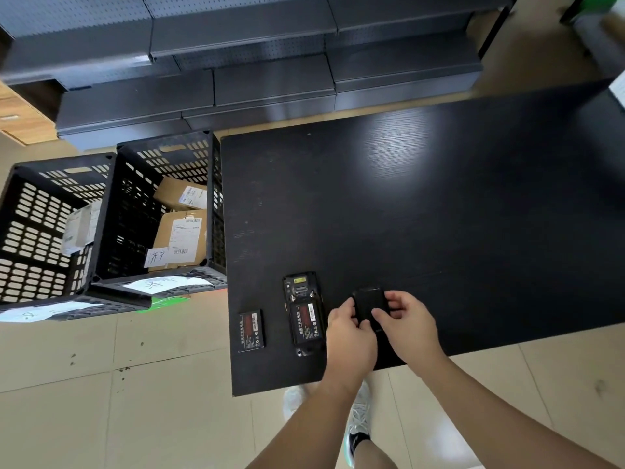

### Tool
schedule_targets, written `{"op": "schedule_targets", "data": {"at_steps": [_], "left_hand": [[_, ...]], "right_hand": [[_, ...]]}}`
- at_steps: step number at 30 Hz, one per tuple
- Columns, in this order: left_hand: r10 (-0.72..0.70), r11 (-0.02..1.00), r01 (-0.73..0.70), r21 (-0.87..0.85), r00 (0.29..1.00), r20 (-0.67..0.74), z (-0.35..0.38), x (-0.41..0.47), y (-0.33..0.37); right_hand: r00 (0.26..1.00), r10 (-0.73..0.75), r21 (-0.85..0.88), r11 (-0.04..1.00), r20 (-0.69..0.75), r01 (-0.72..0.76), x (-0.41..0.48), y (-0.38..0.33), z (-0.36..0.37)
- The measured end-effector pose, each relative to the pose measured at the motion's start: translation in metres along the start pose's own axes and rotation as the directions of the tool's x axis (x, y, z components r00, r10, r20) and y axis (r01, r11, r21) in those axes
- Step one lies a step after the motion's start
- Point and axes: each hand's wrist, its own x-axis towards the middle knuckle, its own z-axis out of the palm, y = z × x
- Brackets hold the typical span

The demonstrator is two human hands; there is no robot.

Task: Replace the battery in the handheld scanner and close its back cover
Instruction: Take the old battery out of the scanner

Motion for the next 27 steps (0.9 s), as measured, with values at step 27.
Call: {"op": "schedule_targets", "data": {"at_steps": [27], "left_hand": [[0.032,0.992,-0.036,0.121,0.999,0.038,-0.012,-0.002,-0.007]], "right_hand": [[0.980,-0.153,-0.109,0.984,-0.127,0.139,-0.005,0.011,0.013]]}}
